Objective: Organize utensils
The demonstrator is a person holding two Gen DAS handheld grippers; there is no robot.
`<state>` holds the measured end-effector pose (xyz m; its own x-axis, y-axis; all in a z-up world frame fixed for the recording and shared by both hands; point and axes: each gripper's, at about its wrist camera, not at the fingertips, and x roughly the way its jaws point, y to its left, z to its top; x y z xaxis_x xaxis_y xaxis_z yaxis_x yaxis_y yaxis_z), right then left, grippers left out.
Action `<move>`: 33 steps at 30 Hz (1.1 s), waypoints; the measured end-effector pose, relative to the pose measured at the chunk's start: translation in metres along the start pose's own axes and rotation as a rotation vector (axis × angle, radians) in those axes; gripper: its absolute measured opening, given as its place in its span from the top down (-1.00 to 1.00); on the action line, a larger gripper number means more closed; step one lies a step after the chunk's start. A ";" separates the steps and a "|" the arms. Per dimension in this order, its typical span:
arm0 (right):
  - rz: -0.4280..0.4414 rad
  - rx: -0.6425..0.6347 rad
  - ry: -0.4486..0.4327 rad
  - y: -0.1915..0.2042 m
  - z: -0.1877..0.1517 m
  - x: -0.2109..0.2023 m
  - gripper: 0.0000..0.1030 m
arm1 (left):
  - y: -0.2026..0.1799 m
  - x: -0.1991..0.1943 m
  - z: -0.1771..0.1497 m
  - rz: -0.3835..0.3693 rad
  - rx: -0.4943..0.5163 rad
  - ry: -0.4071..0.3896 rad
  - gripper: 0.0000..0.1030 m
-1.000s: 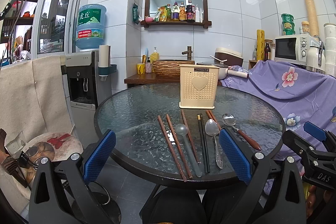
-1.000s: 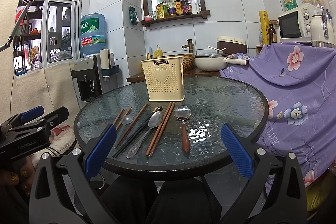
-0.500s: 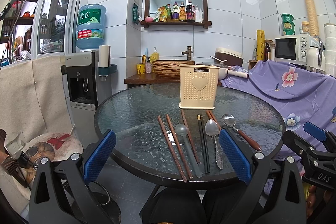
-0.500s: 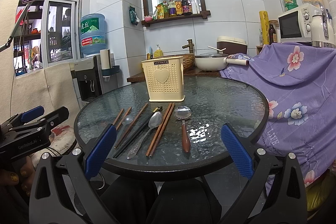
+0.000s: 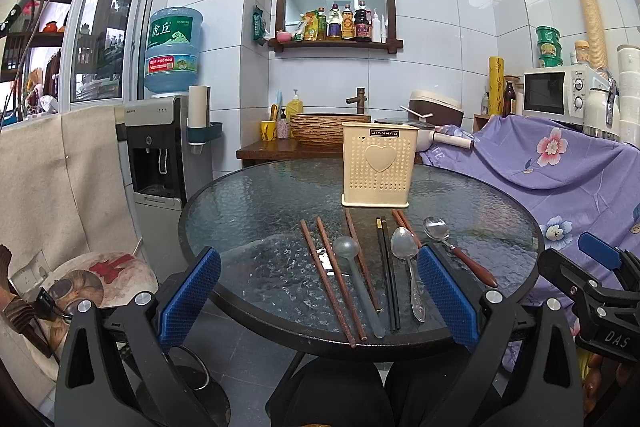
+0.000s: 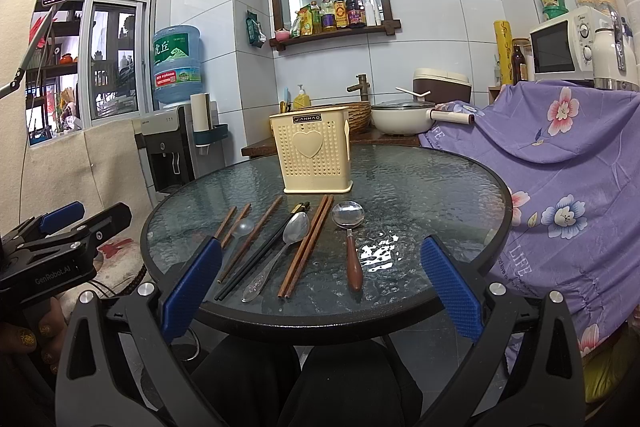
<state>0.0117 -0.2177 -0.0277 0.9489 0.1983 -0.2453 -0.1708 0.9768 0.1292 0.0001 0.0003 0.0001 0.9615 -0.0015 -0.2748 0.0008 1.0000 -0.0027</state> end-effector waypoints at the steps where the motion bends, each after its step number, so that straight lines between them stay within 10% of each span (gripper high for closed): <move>1: 0.000 0.000 0.000 0.000 0.000 0.000 -0.91 | 0.000 0.000 0.000 0.000 0.000 0.000 -0.88; 19: -0.018 -0.004 0.022 -0.003 -0.007 0.007 -0.91 | 0.004 0.014 -0.006 -0.028 -0.004 0.056 -0.88; 33: -0.138 -0.032 0.235 -0.029 0.008 0.083 -0.91 | 0.031 0.084 0.001 -0.020 -0.025 0.288 -0.61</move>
<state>0.0975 -0.2300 -0.0439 0.8767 0.0724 -0.4756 -0.0555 0.9972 0.0495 0.0811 0.0314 -0.0219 0.8439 -0.0254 -0.5359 0.0086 0.9994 -0.0339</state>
